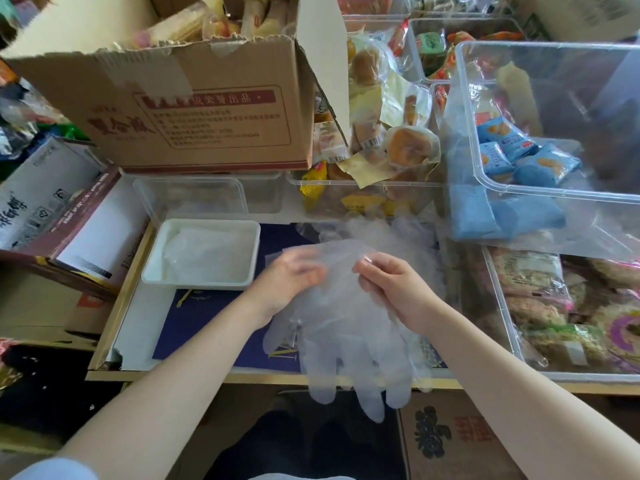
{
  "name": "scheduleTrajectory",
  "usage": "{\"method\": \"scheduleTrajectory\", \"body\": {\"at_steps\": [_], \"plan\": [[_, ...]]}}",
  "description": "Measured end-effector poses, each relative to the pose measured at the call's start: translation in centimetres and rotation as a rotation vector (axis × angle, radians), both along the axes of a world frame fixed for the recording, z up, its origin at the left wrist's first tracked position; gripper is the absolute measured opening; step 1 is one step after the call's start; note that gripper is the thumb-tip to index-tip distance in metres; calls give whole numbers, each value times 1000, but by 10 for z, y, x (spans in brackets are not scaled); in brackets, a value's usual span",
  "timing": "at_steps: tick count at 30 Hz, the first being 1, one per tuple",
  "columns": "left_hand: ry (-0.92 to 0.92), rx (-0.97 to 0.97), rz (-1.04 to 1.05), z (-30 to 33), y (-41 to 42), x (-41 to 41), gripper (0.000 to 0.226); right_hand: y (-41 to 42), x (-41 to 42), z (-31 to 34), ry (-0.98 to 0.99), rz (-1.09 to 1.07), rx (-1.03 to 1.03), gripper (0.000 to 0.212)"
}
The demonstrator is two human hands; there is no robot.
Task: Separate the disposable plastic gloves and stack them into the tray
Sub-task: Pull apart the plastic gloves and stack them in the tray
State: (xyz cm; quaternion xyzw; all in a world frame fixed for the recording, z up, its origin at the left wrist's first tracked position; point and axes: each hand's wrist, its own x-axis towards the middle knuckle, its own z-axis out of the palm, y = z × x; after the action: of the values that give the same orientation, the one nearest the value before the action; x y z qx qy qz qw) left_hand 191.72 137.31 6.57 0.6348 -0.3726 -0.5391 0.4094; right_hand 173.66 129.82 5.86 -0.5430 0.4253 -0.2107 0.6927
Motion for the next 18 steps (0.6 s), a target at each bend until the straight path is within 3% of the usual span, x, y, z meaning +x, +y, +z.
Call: {"method": "scheduleTrajectory", "body": {"at_steps": [1,2,7,10,12,15,18], "plan": [[-31,-19,75,0,-2,-1,13,-1,1,0,-5,-12,13,27],[-87,-33,154,-3,-3,0,12,-2,0,-1,11,-11,29,32],[-379,15,247,-14,1,5,26,2,-4,-31,376,164,15,40],[-505,71,236,-22,2,11,28,-12,-10,-68,746,181,-358,26],[-557,84,211,-26,4,17,25,-24,-18,-81,975,232,-537,49],[-615,115,105,-32,9,23,23,-32,-27,-91,1132,361,-626,64],[-628,159,-52,-36,13,24,26,-33,-30,-100,1163,404,-745,42]]}}
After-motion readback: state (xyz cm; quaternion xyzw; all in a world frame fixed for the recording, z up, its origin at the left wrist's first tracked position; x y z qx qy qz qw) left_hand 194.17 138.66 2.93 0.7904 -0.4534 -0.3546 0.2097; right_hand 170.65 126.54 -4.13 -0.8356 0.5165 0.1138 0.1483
